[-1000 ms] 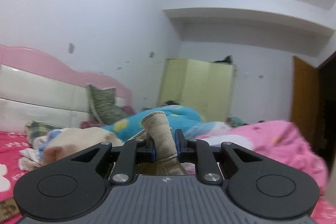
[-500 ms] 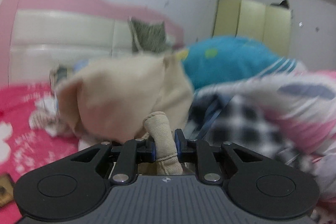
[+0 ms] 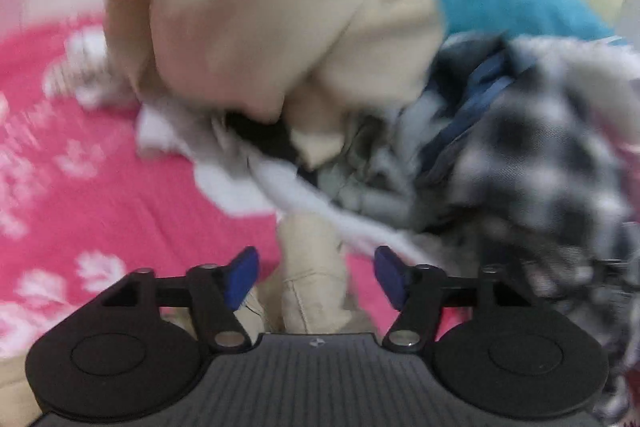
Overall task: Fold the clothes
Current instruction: 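Open the right tool and drop the trousers flat onto the bed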
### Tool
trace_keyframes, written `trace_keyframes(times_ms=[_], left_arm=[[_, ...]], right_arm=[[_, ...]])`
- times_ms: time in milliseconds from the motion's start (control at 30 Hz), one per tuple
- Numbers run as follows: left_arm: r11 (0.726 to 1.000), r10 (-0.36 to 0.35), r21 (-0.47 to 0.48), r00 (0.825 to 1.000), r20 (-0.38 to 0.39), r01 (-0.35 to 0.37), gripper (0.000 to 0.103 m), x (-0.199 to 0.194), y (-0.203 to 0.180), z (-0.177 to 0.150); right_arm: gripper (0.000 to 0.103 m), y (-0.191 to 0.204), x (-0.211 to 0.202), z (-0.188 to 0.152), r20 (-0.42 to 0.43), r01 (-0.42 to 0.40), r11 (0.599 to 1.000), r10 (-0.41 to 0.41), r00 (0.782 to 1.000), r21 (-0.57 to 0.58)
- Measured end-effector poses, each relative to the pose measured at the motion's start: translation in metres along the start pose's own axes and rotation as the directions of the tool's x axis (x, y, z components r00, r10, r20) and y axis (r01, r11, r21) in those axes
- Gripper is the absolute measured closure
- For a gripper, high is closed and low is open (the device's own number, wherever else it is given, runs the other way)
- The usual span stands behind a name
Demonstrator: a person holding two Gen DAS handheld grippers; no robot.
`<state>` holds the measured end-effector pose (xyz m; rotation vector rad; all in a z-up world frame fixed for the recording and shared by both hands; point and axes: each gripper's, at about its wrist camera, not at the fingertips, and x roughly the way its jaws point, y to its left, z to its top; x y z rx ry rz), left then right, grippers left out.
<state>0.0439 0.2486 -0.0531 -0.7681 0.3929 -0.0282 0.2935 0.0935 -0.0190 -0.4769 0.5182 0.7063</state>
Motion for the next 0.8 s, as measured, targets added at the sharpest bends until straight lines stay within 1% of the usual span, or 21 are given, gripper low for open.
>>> trace_keyframes(times_ms=[67, 100, 133, 167, 233, 267, 367, 433, 500, 533, 567, 600, 633, 733, 800], left_arm=[[1.000, -0.003, 0.016, 1.000, 0.012, 0.003, 0.043, -0.004, -0.006, 0.000], [1.000, -0.004, 0.024, 1.000, 0.018, 0.004, 0.040, -0.006, -0.009, 0.000], [0.999, -0.006, 0.033, 1.000, 0.024, 0.005, 0.036, -0.008, -0.011, 0.000], [0.999, -0.007, 0.041, 1.000, 0.030, 0.006, 0.035, -0.010, -0.014, 0.000], [0.998, -0.011, 0.057, 0.999, 0.041, 0.008, 0.033, -0.014, -0.020, -0.001], [0.998, -0.012, 0.065, 0.999, 0.047, 0.009, 0.033, -0.016, -0.023, -0.001], [0.996, -0.018, 0.090, 0.998, 0.064, 0.012, 0.032, -0.021, -0.032, -0.001], [0.989, -0.026, 0.145, 0.999, 0.048, 0.018, 0.032, -0.017, -0.045, -0.008], [0.980, -0.033, 0.198, 0.999, 0.032, 0.026, 0.031, -0.013, -0.059, -0.016], [0.974, -0.036, 0.225, 0.999, 0.023, 0.030, 0.026, -0.011, -0.066, -0.019], [0.967, -0.039, 0.251, 0.999, 0.015, 0.034, 0.023, -0.009, -0.072, -0.023], [0.960, -0.041, 0.277, 0.999, 0.006, 0.038, 0.020, -0.007, -0.079, -0.027], [0.952, -0.043, 0.304, 0.999, -0.002, 0.042, 0.020, -0.005, -0.086, -0.030], [0.909, -0.015, 0.417, 1.000, -0.003, 0.015, 0.019, 0.003, -0.104, -0.044], [0.875, 0.003, 0.483, 1.000, 0.009, -0.007, 0.019, 0.005, -0.115, -0.052]], right_arm=[[0.027, -0.012, -0.047, -0.002, 0.060, -0.007, 0.999, 0.005, 0.998, 0.042], [0.026, -0.018, -0.071, -0.003, 0.090, -0.012, 0.998, 0.006, 0.996, 0.063], [0.021, -0.024, -0.095, -0.004, 0.119, -0.017, 0.996, 0.007, 0.993, 0.084], [0.016, -0.031, -0.119, -0.008, 0.148, -0.016, 0.994, 0.000, 0.989, 0.107], [0.009, -0.046, -0.172, -0.026, 0.199, 0.011, 0.987, -0.044, 0.979, 0.161], [0.008, -0.054, -0.197, -0.037, 0.213, 0.037, 0.981, -0.077, 0.974, 0.189], [0.005, -0.078, -0.266, -0.076, 0.217, 0.131, 0.952, -0.195, 0.957, 0.275], [0.004, -0.091, -0.300, -0.105, 0.183, 0.204, 0.922, -0.274, 0.944, 0.330], [0.004, -0.099, -0.321, -0.135, 0.128, 0.258, 0.888, -0.327, 0.936, 0.381], [0.004, -0.102, -0.327, -0.152, 0.097, 0.282, 0.871, -0.346, 0.933, 0.402], [0.004, -0.103, -0.330, -0.168, 0.064, 0.305, 0.856, -0.362, 0.930, 0.418], [0.004, -0.105, -0.332, -0.185, 0.030, 0.329, 0.838, -0.379, 0.925, 0.436], [0.004, -0.106, -0.334, -0.200, -0.006, 0.355, 0.815, -0.396, 0.918, 0.459], [0.004, -0.110, -0.333, -0.245, -0.098, 0.423, 0.745, -0.439, 0.893, 0.516], [0.004, -0.107, -0.325, -0.265, -0.145, 0.470, 0.730, -0.465, 0.874, 0.496]])
